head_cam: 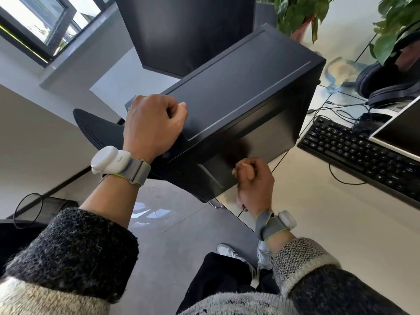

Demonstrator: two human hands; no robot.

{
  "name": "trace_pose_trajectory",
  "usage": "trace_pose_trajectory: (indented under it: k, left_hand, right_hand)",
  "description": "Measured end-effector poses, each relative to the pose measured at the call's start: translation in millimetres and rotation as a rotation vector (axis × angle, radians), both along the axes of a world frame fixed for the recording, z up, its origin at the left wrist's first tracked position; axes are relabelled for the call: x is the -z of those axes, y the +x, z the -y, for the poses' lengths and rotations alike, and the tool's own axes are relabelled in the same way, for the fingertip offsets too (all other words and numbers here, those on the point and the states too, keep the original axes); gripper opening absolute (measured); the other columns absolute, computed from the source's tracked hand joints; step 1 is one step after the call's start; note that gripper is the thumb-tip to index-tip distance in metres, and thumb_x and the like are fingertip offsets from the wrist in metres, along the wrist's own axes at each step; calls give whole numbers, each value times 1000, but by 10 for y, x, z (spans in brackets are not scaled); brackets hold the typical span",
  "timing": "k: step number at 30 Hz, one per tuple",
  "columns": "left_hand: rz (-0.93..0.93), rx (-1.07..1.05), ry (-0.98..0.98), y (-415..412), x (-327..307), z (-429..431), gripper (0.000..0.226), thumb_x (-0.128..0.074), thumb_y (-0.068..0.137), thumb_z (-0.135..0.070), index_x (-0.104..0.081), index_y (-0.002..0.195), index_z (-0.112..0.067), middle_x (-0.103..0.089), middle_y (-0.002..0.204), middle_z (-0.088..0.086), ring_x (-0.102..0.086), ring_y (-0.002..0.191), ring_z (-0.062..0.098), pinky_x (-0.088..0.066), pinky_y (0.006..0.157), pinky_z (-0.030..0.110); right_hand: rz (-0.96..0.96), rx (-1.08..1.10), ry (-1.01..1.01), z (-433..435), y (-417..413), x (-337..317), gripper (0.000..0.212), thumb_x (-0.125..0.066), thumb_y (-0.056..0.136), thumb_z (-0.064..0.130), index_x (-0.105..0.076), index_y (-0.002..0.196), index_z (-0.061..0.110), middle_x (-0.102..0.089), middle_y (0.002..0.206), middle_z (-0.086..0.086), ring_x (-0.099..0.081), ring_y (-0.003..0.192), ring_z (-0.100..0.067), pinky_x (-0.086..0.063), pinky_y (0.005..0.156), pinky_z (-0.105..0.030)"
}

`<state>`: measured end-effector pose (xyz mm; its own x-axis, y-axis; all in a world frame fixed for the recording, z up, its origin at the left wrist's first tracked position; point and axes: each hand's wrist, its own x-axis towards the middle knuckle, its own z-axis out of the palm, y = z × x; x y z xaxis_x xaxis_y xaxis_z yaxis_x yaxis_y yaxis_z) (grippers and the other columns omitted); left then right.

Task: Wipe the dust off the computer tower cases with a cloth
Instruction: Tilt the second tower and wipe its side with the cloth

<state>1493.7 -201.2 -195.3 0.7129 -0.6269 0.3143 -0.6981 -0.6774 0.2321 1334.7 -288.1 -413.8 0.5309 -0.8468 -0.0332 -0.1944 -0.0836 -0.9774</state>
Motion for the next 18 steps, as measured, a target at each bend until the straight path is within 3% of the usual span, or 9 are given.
trace_pose_trajectory:
  k: [3,6,8,10,14,18]
  left_hand:
    - [-3,3,-5,8,-2,2,49,-59,96,-30,-43,51,-17,-37,47,-5,-41,47,13,-30,52,22]
    - [1,2,-6,-5,-3,-2,50,-59,96,-30,-42,51,-18,-37,47,-7,-41,47,11,-29,52,22]
    - [3,9,-2,-13,4,1,50,-59,96,-30,-42,51,-19,-37,47,-8,-41,47,11,-30,53,22]
    - [1,0,0,-12,3,5,50,-59,96,-30,-41,51,-19,-36,47,-8,-41,47,11,-29,52,21]
    - [1,-10,2,-4,-3,-5,49,-59,95,-31,-45,52,-15,-38,47,-5,-42,48,13,-29,51,24]
    - [0,-10,10,-8,-15,8,50,-59,95,-30,-41,50,-17,-35,46,-6,-41,48,13,-29,53,23]
  right_hand:
    - [51,-12,-115,-71,-6,-55,19,-69,91,-1,-69,90,18,-67,97,0,-62,95,-7,-45,85,-19]
    - [-32,-61,-46,-62,-74,175,18,-69,89,8,-72,89,25,-69,98,6,-65,96,-9,-52,88,-37]
    - [-90,-80,4,-31,-109,214,12,-66,87,19,-73,89,29,-71,97,10,-67,95,-11,-54,87,-42]
    - [-66,-71,-11,-38,-82,62,9,-67,88,21,-72,89,29,-72,96,8,-67,93,-11,-55,85,-38]
    - [166,-41,-174,-123,25,-323,7,-73,95,6,-72,99,12,-67,97,-3,-64,89,-14,-48,79,-20]
    - [90,-17,-137,-133,9,-32,17,-73,91,4,-74,90,21,-69,96,3,-65,92,-8,-52,84,-27]
